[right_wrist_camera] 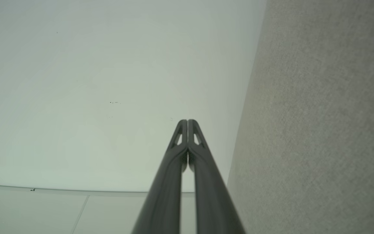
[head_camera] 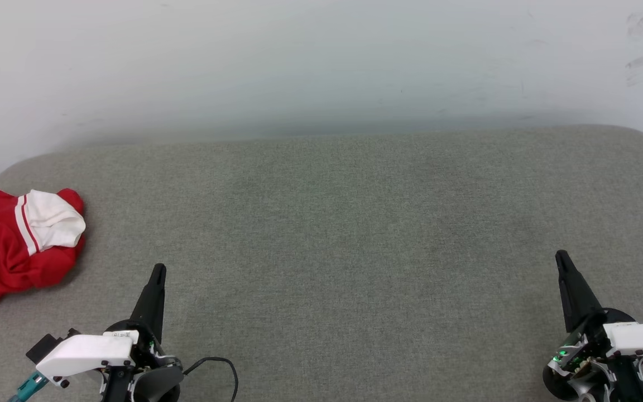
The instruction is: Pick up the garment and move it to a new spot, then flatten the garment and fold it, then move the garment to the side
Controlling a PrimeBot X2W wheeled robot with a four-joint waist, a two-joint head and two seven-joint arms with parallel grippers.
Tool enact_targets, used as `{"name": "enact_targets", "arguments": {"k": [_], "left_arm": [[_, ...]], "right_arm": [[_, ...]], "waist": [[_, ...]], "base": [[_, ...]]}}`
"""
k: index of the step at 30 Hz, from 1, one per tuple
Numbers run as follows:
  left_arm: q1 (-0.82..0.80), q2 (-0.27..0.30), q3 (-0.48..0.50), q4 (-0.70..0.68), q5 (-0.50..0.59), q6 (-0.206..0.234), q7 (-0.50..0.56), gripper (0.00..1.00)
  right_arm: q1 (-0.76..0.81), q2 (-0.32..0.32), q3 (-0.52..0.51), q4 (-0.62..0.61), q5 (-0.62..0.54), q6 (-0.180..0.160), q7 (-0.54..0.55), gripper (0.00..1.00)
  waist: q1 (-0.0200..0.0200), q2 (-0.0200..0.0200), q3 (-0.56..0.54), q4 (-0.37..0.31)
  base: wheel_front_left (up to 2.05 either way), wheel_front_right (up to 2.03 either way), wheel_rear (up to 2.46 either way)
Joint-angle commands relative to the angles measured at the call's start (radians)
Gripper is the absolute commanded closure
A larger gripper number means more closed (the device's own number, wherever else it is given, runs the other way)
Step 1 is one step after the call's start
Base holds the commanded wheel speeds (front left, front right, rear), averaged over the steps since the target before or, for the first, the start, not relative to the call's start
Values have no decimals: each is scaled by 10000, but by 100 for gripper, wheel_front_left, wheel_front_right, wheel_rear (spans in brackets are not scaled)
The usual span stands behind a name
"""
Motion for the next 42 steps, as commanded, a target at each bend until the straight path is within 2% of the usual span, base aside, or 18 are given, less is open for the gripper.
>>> {"name": "enact_targets", "arguments": {"k": [1, 42], "left_arm": [[-93, -11, 23, 5, 30, -29, 51, 100], [-92, -11, 23, 5, 32, -28, 52, 100]], "right_arm": [[-120, 26, -6, 6, -59, 0, 20, 100], [-119, 26, -2, 6, -56, 0, 17, 100]], "waist": [[0, 0, 0, 0], [0, 0, 0, 0]], "base": [[0, 0, 0], [0, 0, 0]]}}
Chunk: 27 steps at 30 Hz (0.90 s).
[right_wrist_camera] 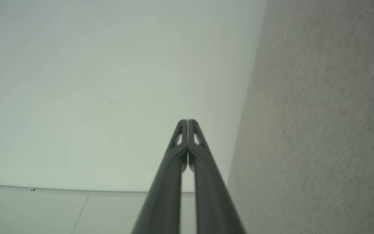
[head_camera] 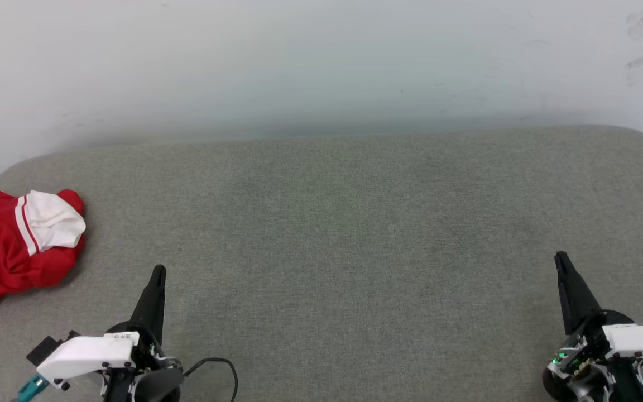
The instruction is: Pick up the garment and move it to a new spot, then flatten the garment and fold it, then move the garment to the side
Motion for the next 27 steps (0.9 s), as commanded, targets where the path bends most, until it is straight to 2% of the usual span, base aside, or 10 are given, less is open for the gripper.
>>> {"name": "enact_targets", "arguments": {"k": [1, 12, 18, 27], "left_arm": [[12, -4, -2, 19, 0, 0, -9, 0], [384, -33, -24, -65, 319, 4, -421, 0], [374, -30, 165, -393, 1472, 199, -707, 0], [481, -25, -53, -1175, 3623, 973, -1100, 0]], "right_arm": [[16, 2, 2, 20, 0, 0, -4, 0], [410, 12, 39, 63, -497, -2, -408, 0], [483, 12, -67, -257, -1546, -1, -696, 0], [580, 11, 23, -951, -3753, -1, -1092, 0]], "waist": [[0, 0, 0, 0], [0, 0, 5, -12], [0, 0, 9, -19], [0, 0, 26, -24]], "base": [[0, 0, 0], [0, 0, 0], [0, 0, 0], [0, 0, 0]]}}
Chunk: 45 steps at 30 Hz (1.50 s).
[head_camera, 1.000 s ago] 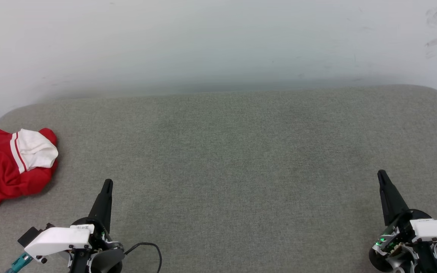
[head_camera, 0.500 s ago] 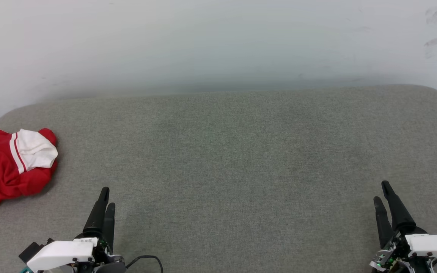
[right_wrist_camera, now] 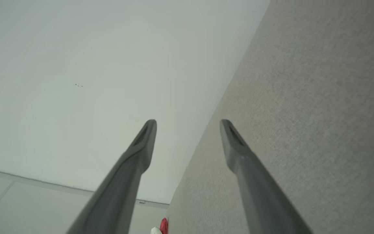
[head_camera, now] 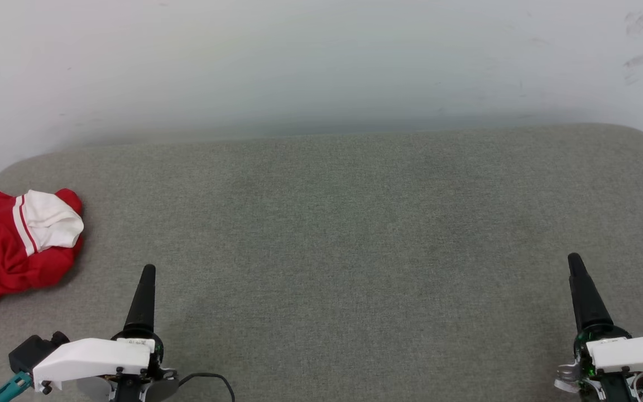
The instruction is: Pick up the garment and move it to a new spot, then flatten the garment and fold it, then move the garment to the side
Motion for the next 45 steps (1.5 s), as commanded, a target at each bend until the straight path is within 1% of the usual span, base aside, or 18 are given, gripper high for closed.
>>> {"name": "enact_targets", "arguments": {"k": [1, 9, 17, 18, 35, 45], "left_arm": [[-46, 37, -114, -369, 707, 234, -137, 0], [105, 42, -520, -730, 2694, 807, -457, 0], [237, 65, -836, -959, 4313, 1199, -744, 0], [237, 65, -836, -959, 4313, 1199, -744, 0], [431, 410, -1648, -1384, 6717, 1876, -1285, 0], [530, 607, -2067, -1590, 7817, 2190, -1569, 0]], "right_arm": [[-79, -17, 100, -404, -847, 1, -143, 0], [84, -18, 364, -840, -2951, 1, -463, 0], [249, -18, 562, -1026, -4505, 1, -752, 0], [249, -18, 562, -1026, -4505, 1, -752, 0], [513, -19, 743, -1427, -7011, 2, -1304, 0], [659, -19, 837, -1617, -8166, 1, -1589, 0]], "waist": [[0, 0, 5, 3], [0, 0, 16, 10], [0, 0, 23, 30], [0, 0, 23, 30], [0, 0, 53, 74], [0, 0, 59, 73]], "base": [[0, 0, 0], [0, 0, 0], [0, 0, 0], [0, 0, 0], [0, 0, 0], [0, 0, 0]]}}
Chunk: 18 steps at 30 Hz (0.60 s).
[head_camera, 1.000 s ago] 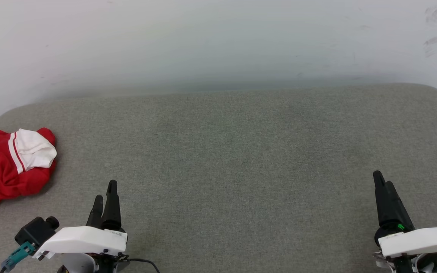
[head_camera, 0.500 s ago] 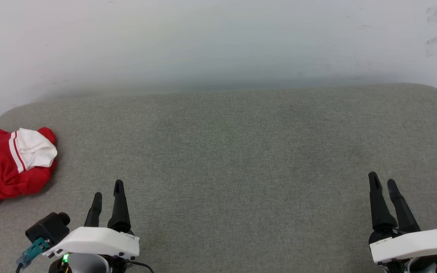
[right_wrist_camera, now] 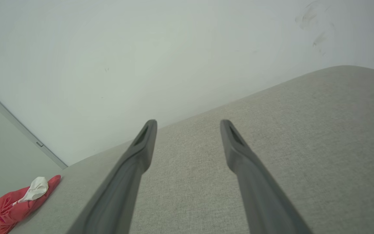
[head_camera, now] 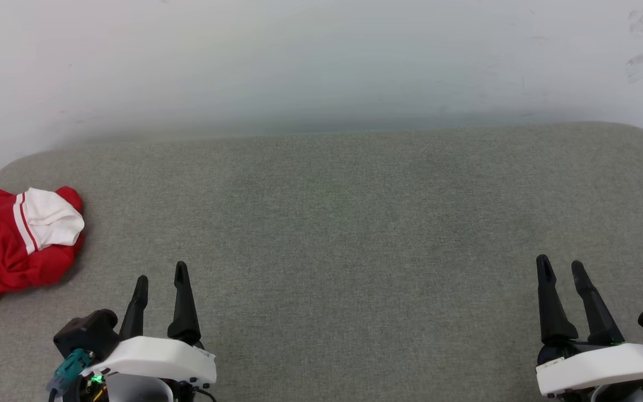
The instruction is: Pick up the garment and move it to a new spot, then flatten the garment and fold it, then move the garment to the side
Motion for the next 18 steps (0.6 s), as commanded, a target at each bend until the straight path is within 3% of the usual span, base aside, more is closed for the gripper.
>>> {"name": "enact_targets", "arguments": {"k": [1, 18], "left_arm": [[12, 96, -77, -181, 300, 77, -116, 0], [271, 238, -457, -358, 1944, 385, -530, 0]], "right_arm": [[36, -21, 19, -178, -327, -1, -115, 0], [341, -20, 76, -310, -1752, 0, -537, 0]], "waist": [[-1, 0, -3, -1], [-1, 0, -61, 61]], "base": [[0, 0, 0], [0, 0, 0]]}}
